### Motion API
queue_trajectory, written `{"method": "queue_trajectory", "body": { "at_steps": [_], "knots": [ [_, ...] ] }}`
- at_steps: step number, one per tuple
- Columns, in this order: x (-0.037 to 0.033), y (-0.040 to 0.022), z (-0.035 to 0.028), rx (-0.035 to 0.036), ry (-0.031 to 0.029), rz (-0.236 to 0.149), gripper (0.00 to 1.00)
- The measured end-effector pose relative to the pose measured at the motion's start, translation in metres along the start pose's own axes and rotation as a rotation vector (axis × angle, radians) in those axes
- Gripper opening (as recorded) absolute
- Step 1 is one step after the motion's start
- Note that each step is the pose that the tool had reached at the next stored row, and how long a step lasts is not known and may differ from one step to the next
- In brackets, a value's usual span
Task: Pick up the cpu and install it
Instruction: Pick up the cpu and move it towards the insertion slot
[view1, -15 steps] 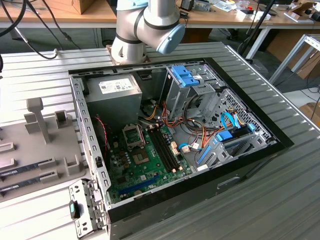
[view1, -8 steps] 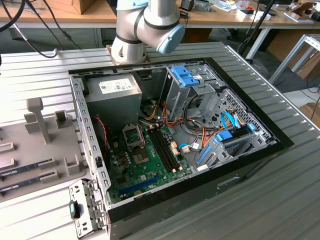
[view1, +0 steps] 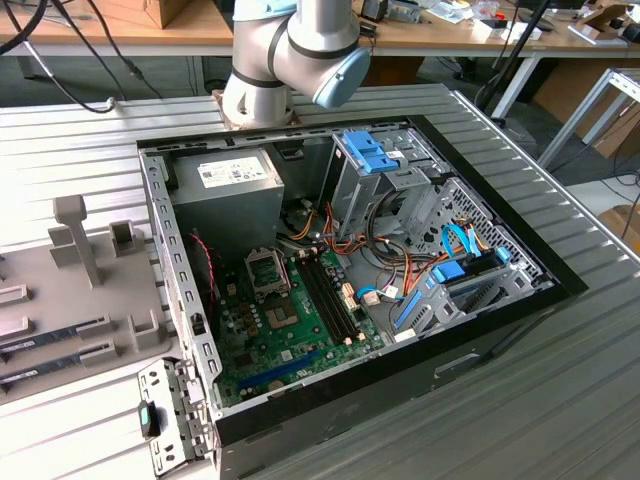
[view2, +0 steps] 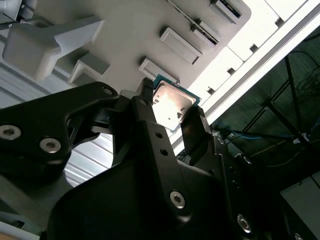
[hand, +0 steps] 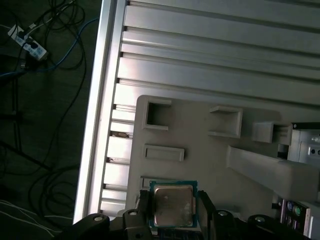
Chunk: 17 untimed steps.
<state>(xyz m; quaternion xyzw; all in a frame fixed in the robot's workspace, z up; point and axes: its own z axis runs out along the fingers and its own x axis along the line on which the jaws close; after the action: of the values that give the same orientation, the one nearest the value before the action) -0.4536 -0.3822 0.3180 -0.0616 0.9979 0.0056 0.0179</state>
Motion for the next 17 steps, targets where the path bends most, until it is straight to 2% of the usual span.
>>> {"method": "queue_trajectory", "body": {
  "at_steps": [7, 14, 17],
  "knots": [
    [-0.0003, 0.0001, -0.0088, -0.0001, -0.0001, 0.0, 0.47],
    [-0.0006, 0.0001, -0.0151, -0.0005, 0.0, 0.0, 0.47],
    [-0.0008, 0.0002, -0.0202, -0.0011, -0.0001, 0.0, 0.47]
  ]
}}
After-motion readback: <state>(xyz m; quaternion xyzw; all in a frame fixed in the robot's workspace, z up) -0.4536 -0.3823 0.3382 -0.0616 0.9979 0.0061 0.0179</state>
